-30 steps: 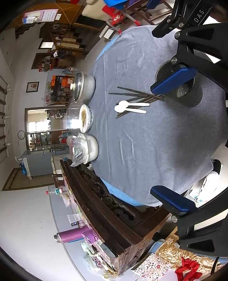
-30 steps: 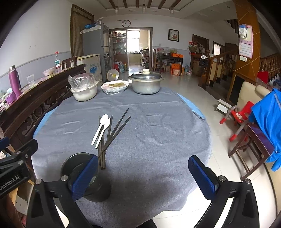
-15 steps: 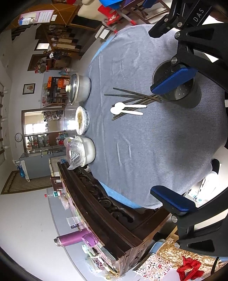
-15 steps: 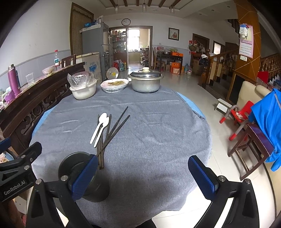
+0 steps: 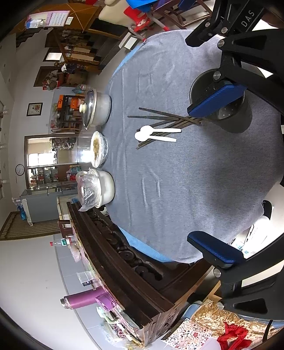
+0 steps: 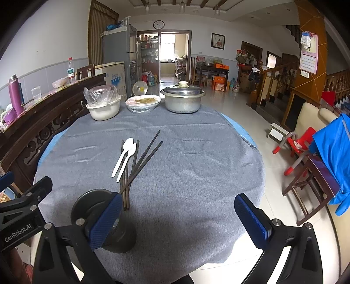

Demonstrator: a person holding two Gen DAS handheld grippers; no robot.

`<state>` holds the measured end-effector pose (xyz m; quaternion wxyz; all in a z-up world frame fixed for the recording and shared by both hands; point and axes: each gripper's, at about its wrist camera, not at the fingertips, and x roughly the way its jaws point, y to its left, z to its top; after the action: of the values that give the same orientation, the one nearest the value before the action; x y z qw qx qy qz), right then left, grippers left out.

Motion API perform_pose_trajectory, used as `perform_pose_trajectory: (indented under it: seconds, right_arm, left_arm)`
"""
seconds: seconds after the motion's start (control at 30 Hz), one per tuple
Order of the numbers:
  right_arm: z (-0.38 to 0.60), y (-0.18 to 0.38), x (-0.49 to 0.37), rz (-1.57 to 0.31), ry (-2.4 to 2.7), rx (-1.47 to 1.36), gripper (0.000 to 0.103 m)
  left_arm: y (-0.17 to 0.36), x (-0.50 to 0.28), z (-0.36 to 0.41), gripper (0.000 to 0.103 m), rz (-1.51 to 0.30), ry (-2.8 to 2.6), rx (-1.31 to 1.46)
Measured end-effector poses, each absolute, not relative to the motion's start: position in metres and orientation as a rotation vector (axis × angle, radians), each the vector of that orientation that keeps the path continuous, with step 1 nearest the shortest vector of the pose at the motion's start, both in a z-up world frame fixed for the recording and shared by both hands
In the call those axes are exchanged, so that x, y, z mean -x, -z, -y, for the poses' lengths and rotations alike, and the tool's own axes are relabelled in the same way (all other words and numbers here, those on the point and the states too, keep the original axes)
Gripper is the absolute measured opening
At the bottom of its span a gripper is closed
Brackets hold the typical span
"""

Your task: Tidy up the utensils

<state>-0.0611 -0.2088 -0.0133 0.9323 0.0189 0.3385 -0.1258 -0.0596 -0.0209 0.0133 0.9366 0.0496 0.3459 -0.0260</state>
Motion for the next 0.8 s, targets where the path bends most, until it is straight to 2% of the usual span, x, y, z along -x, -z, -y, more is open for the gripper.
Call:
perform_pose_trajectory:
  seconds: [0.53, 0.77, 0.8]
  right_arm:
    - [0.235, 0.012, 0.041, -0.707, 0.13, -0.171, 0.103]
    - [0.269, 0.017, -0.004, -0.721, 0.074, -0.29, 0.103]
    - [0.274, 0.021, -0.016, -0.731, 0.05, -0.31, 0.099]
  left_arm:
    - [-0.023, 0.013, -0.005, 0.103, -0.753, 0.092, -0.026]
    - [-0.003, -0.037, 0.003, 0.103, -0.844, 0.138, -0.043]
    - [0.002, -0.045, 0.005, 0.103, -0.861, 0.148, -0.04]
